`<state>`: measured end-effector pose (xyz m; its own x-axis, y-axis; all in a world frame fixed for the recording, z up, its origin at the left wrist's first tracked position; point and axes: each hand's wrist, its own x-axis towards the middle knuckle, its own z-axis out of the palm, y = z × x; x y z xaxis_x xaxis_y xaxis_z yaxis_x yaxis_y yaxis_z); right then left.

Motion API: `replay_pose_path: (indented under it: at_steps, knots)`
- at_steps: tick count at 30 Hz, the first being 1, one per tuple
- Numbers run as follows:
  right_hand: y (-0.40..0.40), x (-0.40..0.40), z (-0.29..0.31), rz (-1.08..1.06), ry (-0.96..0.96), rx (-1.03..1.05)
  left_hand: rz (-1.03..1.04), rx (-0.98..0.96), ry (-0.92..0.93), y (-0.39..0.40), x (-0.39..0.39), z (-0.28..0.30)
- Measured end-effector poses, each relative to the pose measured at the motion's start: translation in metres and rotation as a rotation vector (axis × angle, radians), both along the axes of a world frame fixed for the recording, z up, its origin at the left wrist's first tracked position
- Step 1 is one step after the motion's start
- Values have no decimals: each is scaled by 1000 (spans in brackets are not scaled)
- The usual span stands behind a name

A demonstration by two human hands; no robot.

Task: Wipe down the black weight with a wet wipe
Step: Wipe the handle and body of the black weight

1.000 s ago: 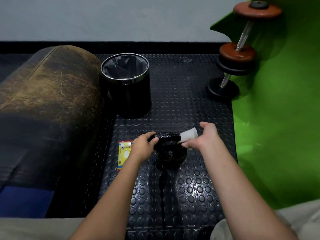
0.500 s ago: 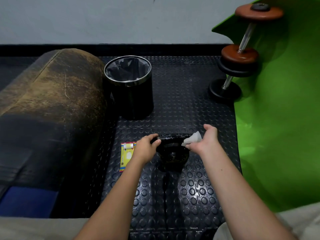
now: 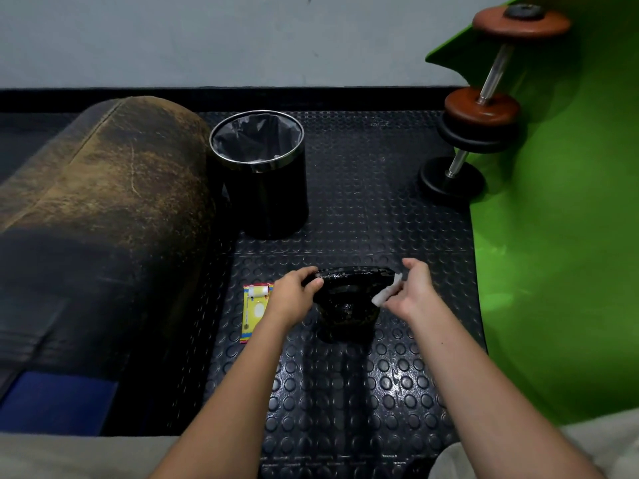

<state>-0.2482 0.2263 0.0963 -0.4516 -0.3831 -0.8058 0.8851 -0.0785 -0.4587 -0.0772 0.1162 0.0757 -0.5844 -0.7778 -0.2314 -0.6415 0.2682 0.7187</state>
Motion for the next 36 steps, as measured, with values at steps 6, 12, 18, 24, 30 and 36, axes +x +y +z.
replay_pose_path:
  at_steps: [6,12,18,24,30,36]
  knots:
    - [-12,39,-18,148,600,341,12,-1,-6,-2,-1,-3]
    - [17,41,-27,201,1012,386,7,-10,-12,-3,-1,-5]
    - [15,0,-37,505,823,379,3,-3,6,-4,1,-6]
    - [1,0,-28,743,1174,497,12,0,13,-5,0,-7]
    - [10,10,-32,665,1356,322,18,5,20,-4,0,-8]
    - [16,-4,-38,493,1038,424,14,8,32,-5,0,-8]
